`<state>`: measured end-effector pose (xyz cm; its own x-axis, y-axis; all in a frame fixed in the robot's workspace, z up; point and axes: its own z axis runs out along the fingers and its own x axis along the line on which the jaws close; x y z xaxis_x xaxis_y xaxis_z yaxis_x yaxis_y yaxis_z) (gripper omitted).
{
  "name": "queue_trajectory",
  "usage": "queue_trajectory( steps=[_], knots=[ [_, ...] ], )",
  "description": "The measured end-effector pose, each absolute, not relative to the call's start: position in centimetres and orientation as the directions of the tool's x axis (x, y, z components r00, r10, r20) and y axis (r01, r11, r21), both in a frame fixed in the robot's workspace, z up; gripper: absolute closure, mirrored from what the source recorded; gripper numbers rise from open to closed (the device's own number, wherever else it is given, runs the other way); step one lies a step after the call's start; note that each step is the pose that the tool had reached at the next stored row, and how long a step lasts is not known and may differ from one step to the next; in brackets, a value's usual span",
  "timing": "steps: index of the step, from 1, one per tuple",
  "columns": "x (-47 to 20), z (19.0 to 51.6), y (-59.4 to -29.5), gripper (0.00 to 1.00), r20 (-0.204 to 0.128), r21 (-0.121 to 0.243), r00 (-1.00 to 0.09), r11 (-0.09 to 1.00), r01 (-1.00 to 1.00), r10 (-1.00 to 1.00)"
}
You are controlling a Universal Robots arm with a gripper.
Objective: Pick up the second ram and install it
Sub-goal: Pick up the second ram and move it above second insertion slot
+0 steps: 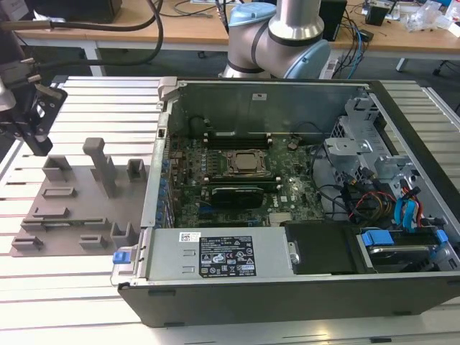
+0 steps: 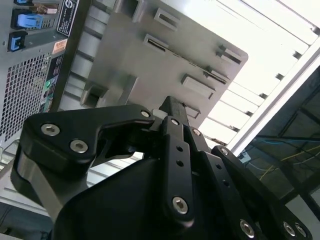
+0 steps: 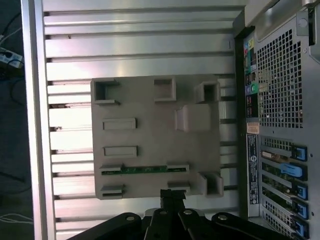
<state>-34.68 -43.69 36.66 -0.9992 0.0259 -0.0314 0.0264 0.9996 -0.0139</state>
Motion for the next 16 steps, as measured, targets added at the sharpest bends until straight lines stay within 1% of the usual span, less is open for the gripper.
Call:
queue_trajectory(
  steps=[16],
  knots=[
    [-34.67, 36.66, -43.69, 0.90, -0.031, -0.014, -0.976, 0.977, -0.215, -0.215]
  ],
)
